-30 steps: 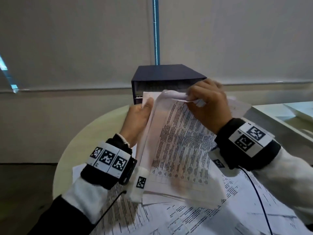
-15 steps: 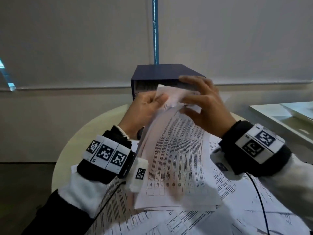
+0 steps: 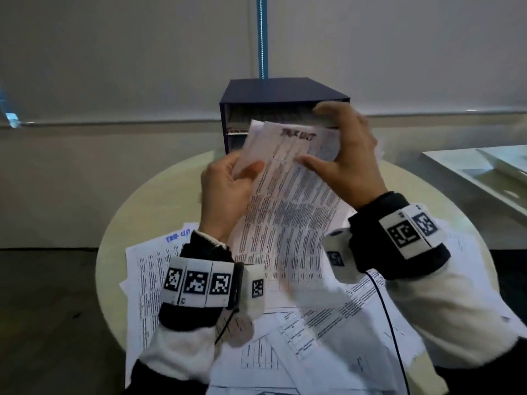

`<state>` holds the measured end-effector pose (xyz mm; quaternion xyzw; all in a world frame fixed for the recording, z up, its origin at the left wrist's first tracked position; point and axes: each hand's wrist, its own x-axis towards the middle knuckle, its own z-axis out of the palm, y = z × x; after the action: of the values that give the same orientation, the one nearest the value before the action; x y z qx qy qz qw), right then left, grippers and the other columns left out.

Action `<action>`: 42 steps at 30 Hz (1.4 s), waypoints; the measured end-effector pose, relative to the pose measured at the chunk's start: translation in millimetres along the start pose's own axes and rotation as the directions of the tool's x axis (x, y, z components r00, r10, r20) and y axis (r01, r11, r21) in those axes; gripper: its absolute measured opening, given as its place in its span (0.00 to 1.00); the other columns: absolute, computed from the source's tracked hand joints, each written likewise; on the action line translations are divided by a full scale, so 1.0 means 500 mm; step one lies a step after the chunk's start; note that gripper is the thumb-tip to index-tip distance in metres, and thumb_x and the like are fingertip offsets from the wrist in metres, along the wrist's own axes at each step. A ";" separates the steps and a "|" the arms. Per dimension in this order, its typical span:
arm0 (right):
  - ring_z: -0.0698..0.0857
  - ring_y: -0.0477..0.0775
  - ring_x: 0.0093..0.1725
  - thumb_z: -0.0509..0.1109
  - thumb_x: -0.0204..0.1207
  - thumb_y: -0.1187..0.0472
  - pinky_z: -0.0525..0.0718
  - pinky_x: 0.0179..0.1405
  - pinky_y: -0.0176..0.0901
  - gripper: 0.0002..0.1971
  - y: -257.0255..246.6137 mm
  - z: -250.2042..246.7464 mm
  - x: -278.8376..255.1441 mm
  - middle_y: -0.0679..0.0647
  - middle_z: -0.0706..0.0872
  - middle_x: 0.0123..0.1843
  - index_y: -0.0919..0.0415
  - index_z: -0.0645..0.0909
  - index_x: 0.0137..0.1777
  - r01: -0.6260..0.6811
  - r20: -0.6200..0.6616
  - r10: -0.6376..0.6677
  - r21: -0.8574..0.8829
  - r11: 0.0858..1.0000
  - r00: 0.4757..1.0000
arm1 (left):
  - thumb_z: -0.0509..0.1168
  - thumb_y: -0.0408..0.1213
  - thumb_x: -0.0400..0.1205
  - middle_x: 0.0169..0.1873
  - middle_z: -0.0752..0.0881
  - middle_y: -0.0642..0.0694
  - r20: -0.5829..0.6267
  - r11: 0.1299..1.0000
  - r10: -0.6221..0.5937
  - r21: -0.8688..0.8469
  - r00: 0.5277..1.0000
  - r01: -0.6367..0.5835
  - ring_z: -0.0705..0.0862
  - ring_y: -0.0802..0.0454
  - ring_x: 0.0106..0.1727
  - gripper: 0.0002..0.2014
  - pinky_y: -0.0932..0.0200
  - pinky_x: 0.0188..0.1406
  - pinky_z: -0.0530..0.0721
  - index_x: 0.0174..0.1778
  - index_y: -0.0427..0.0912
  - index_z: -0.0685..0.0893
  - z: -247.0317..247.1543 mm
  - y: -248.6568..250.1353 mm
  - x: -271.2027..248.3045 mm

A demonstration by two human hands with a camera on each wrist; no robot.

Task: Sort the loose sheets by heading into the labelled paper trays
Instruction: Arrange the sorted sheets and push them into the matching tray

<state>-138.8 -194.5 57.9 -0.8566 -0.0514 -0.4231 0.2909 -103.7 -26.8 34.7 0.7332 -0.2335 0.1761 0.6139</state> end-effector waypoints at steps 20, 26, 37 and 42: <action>0.80 0.30 0.45 0.65 0.71 0.69 0.79 0.51 0.28 0.15 0.004 -0.041 -0.056 0.41 0.80 0.47 0.47 0.69 0.48 -0.113 -0.322 0.304 0.498 0.860 0.897 | 0.68 0.31 0.77 0.49 0.85 0.48 -0.297 0.936 0.074 -0.308 0.952 -0.170 0.86 0.57 0.50 0.16 0.60 0.55 0.85 0.60 0.39 0.75 -0.002 0.054 0.021; 0.79 0.34 0.39 0.71 0.74 0.65 0.79 0.41 0.30 0.13 0.063 0.010 -0.135 0.46 0.80 0.44 0.52 0.68 0.42 -0.376 -0.133 0.542 0.586 0.718 0.830 | 0.71 0.33 0.75 0.53 0.87 0.45 -0.129 0.922 -0.213 -0.353 0.968 0.156 0.86 0.61 0.50 0.21 0.69 0.52 0.84 0.63 0.34 0.77 0.015 -0.049 -0.042; 0.76 0.38 0.28 0.61 0.71 0.65 0.74 0.28 0.36 0.06 0.089 0.032 -0.088 0.45 0.80 0.33 0.51 0.74 0.38 -0.379 -0.035 0.428 0.404 0.833 0.903 | 0.55 0.32 0.84 0.22 0.85 0.55 -0.115 0.837 -0.518 -0.272 0.848 0.475 0.81 0.62 0.26 0.11 0.69 0.27 0.78 0.37 0.47 0.75 -0.098 -0.131 0.062; 0.75 0.34 0.19 0.58 0.78 0.74 0.71 0.18 0.27 0.13 0.129 0.087 -0.111 0.52 0.81 0.34 0.56 0.79 0.49 -0.604 0.163 0.595 0.396 0.692 0.787 | 0.58 0.33 0.82 0.39 0.76 0.44 -0.183 0.666 -0.736 -0.025 0.651 0.746 0.73 0.55 0.32 0.08 0.62 0.32 0.70 0.37 0.45 0.76 -0.175 -0.229 0.083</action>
<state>-122.2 -215.3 -33.8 -0.7452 0.1360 -0.2738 0.5926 -2.9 69.8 -20.4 0.7616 0.1464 -0.0190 0.6311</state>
